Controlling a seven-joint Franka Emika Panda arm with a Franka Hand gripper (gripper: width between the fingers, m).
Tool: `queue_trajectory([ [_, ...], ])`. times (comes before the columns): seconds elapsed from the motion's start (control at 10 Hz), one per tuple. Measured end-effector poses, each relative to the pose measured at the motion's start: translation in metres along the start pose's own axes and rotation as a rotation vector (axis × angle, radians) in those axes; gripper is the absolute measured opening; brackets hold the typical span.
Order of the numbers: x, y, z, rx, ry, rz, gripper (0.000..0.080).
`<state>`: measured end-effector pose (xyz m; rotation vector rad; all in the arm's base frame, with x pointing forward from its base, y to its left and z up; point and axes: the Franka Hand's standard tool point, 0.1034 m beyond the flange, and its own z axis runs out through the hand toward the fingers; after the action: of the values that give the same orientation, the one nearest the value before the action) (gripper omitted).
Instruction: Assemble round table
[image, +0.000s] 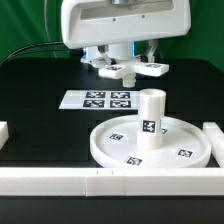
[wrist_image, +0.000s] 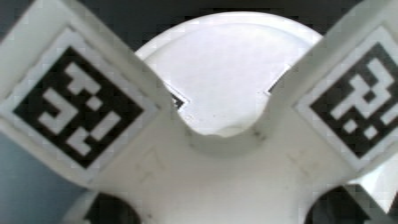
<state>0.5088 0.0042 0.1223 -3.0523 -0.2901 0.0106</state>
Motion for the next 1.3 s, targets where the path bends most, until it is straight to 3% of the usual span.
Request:
queue_trajectory([
  [0.4,0.001,-0.002,-0.001,-0.001,-0.004,0.004,0.0443],
  [0.7,0.034,-0.028,-0.014,0.003,0.003,-0.063,0.0443],
  [1.1,0.034,-0.029,-0.012,0.003,0.001,-0.076,0.0443],
  [1.3,0.045,-0.028,-0.009,-0.023,-0.002,-0.181,0.0443],
])
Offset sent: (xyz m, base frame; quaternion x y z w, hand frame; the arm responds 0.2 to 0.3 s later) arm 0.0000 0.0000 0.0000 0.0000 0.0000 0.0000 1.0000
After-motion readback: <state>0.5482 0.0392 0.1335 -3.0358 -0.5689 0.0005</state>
